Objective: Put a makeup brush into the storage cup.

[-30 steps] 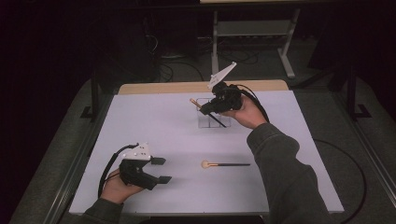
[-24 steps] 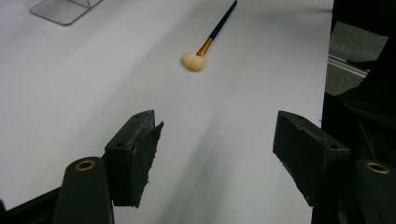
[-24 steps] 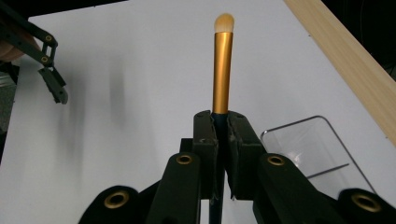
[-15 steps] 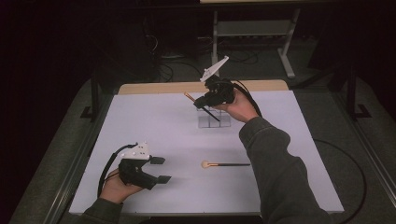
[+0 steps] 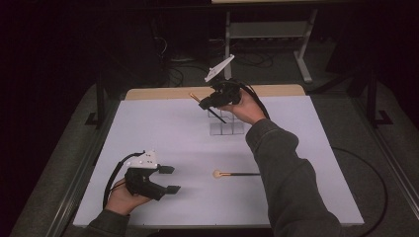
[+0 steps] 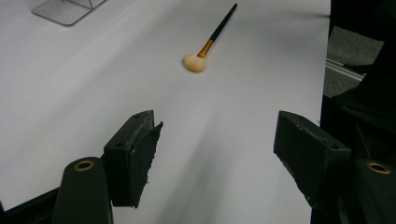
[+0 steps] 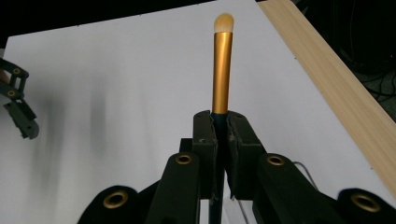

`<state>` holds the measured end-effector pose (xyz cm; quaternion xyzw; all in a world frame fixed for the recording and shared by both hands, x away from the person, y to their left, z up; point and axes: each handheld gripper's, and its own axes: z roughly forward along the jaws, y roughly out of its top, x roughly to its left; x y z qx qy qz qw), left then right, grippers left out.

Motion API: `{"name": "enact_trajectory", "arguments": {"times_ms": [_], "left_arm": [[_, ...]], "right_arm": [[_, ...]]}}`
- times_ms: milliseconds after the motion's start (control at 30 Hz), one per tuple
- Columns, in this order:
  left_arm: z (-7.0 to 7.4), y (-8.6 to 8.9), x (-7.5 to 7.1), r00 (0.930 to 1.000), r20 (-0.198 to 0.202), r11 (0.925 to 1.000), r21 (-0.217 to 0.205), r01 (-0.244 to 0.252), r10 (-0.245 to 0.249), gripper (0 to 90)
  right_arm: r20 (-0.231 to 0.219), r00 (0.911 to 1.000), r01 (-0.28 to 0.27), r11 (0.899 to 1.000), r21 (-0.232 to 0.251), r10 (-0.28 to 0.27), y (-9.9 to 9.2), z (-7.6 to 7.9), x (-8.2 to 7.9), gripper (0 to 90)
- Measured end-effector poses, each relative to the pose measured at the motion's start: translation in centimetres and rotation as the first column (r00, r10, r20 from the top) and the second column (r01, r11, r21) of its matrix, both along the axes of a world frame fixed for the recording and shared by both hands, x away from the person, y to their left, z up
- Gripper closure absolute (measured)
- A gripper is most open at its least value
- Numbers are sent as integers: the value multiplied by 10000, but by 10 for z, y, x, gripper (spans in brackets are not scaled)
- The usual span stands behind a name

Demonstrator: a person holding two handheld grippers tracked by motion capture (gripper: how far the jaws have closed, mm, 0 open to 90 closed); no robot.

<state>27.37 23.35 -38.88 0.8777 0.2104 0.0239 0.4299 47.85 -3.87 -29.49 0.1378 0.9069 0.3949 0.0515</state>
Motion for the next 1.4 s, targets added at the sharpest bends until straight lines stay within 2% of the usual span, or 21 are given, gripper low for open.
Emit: {"name": "enact_trajectory", "arguments": {"times_ms": [100, 333, 567, 733, 900, 933, 1300, 1400], "left_arm": [[1, 1, 0, 10000, -22, 10000, -17, -19, 19, 291], [1, 2, 1, 10000, 3, 10000, -80, 20, -20, 290], [1, 1, 1, 9999, -100, 9999, -157, 14, -16, 289], [2, 2, 2, 9999, 30, 9998, -133, 127, -127, 287], [0, 1, 2, 9999, -75, 9998, -176, 124, -125, 286], [0, 1, 2, 9998, -35, 9997, -68, 214, -214, 284], [0, 1, 2, 9999, -122, 9998, -192, 85, -87, 282], [0, 1, 2, 9999, -137, 9998, -194, 79, -82, 282]], "right_arm": [[26, 9999, 136, 9999, -74, -136, 2, 0, 4, 827], [31, 9991, 434, 9990, 108, -435, 2, 0, 15, 827], [33, 9987, 508, 9986, 138, -508, 7, 0, 24, 827], [184, 9987, 475, 9987, 166, -478, 12, 1, 29, 827], [99, 9976, 683, 9975, 198, -685, 15, -2, 33, 827], [11, 9972, 745, 9970, 219, -746, 14, -3, 34, 827], [140, 9958, 906, 9958, 107, -907, 15, -11, 40, 826], [-39, 9947, 1031, 9946, 141, -1031, 15, -11, 39, 826]]}}
